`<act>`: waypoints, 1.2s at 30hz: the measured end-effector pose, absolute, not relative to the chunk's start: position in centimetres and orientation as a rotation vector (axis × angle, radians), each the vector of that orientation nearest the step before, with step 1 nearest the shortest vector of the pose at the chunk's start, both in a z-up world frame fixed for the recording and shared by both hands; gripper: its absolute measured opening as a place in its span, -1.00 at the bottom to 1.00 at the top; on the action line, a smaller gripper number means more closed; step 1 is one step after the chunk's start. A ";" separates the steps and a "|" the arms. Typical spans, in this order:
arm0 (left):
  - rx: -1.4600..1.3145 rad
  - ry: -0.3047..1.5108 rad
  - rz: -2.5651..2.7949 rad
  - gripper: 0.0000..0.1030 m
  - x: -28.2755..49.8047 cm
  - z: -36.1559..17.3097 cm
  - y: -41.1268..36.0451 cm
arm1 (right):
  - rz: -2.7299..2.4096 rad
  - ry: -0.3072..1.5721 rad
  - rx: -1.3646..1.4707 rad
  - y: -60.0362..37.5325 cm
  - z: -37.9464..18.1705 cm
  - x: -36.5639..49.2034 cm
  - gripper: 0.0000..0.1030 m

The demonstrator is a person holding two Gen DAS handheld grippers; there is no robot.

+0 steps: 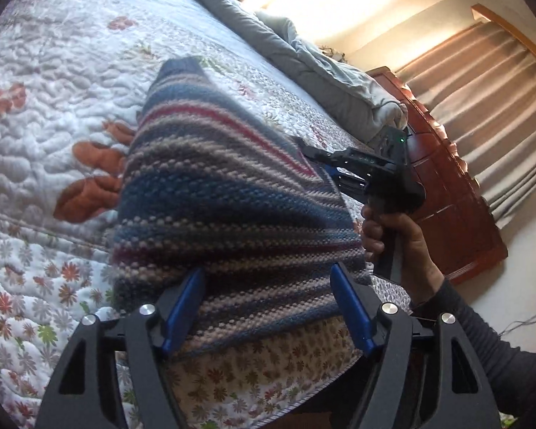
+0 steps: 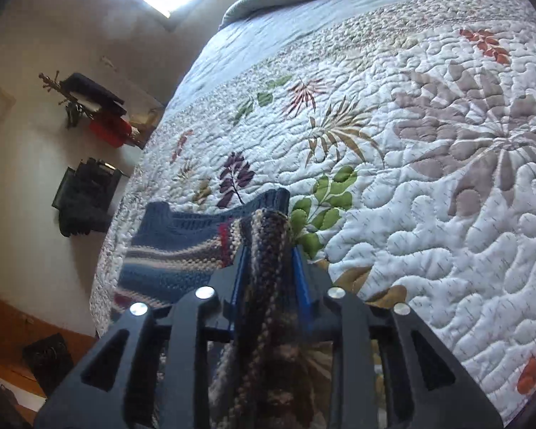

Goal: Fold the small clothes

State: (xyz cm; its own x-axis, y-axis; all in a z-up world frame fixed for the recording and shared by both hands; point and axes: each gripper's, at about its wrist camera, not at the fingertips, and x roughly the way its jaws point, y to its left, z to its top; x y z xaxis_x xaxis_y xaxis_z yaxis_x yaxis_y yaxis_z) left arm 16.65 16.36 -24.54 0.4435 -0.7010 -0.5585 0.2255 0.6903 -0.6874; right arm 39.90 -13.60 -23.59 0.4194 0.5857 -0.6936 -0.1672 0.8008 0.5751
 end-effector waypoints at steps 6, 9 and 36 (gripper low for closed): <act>-0.621 0.842 -0.657 0.60 18.8 -20.4 16.7 | 0.605 0.959 0.466 -13.4 -19.6 33.1 -0.41; -0.636 0.885 -0.592 0.59 21.2 -21.5 16.9 | 0.618 1.017 0.441 -12.0 -21.2 31.6 -0.50; -0.699 1.021 -0.461 0.58 21.8 -25.1 19.7 | 0.590 1.080 0.590 -14.1 -23.3 20.6 -0.56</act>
State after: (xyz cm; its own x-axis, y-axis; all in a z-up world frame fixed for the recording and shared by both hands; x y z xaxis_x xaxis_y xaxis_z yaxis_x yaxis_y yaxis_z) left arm 21.76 19.70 -25.08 0.4588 -0.6460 -0.6100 0.0299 0.6974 -0.7160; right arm 20.57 -14.07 -23.25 0.3531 0.6950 -0.6263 -0.1506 0.7030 0.6951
